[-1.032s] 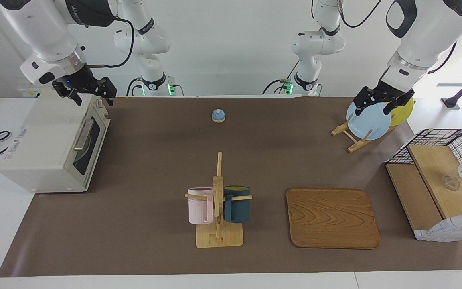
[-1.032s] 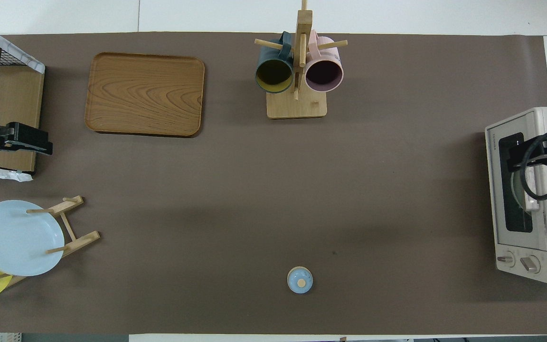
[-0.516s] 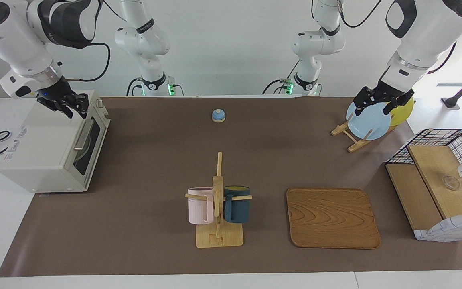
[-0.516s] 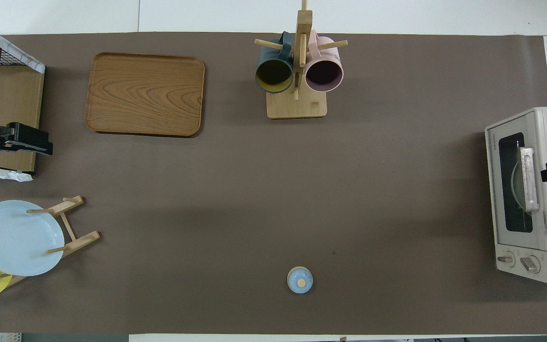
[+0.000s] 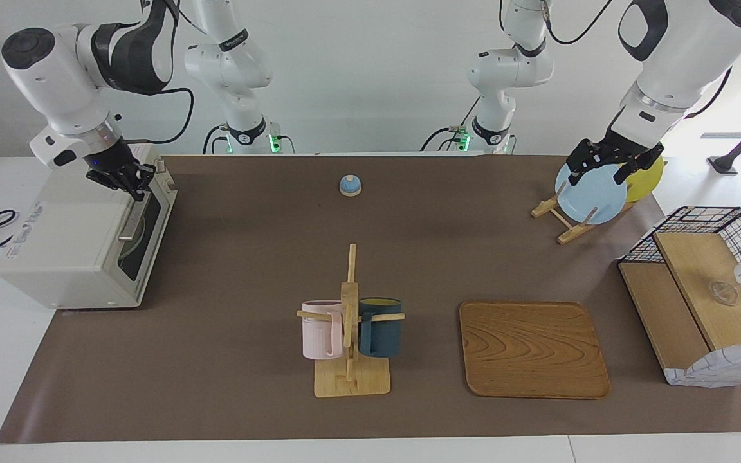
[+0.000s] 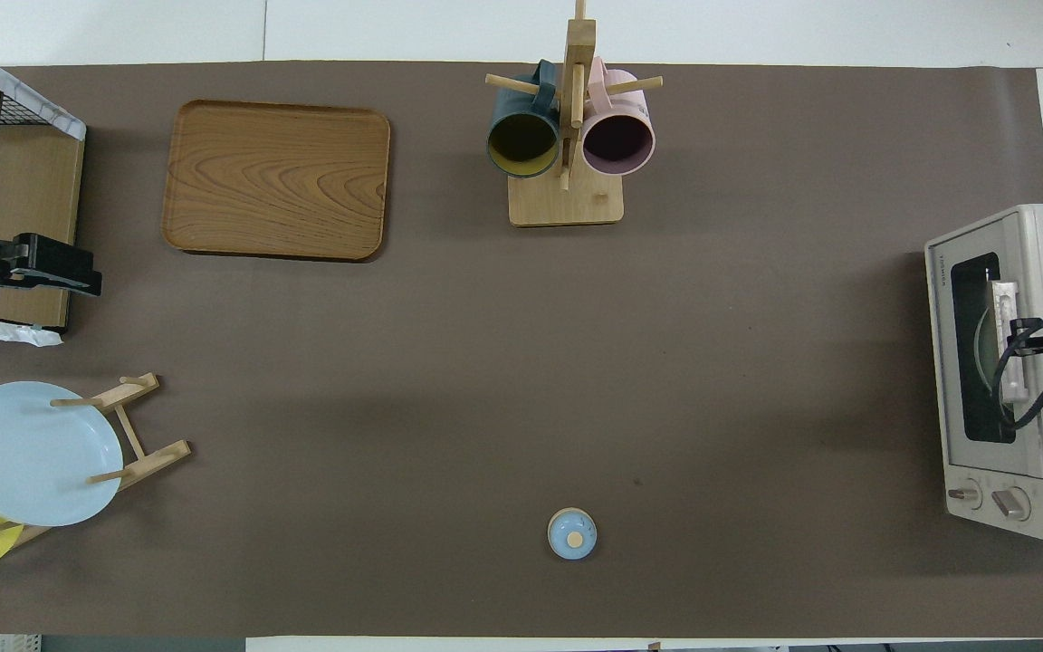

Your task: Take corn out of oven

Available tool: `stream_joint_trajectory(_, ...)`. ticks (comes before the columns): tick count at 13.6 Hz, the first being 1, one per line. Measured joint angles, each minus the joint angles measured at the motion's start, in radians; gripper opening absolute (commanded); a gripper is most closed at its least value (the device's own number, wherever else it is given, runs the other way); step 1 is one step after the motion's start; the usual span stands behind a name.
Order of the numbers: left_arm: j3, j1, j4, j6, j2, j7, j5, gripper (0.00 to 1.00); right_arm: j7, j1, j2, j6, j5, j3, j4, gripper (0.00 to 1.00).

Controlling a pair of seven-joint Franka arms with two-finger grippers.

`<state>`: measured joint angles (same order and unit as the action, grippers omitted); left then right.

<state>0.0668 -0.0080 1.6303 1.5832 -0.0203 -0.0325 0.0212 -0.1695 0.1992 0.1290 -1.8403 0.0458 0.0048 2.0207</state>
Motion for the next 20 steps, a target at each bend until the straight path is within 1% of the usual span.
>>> stream_joint_trajectory(5, 0.0, 0.0, 0.0, 0.0, 0.0, 0.0, 0.0, 1.0, 0.0, 0.008, -0.028, -0.033, 0.003, -0.004, 0.02, 0.0)
stream_joint_trajectory(8, 0.0, 0.0, 0.0, 0.0, 0.0, 0.0, 0.0, 1.0, -0.02, 0.009, -0.037, -0.046, 0.029, -0.005, 0.02, 0.0)
stream_joint_trajectory(14, 0.0, 0.0, 0.0, 0.0, 0.0, 0.0, 0.0, 1.0, -0.055, 0.028, -0.04, -0.046, 0.036, -0.005, 0.023, 0.0)
stream_joint_trajectory(20, 0.0, 0.0, 0.0, 0.0, 0.0, 0.0, 0.0, 1.0, -0.055, 0.023, -0.04, -0.047, 0.036, 0.001, 0.027, 0.0)
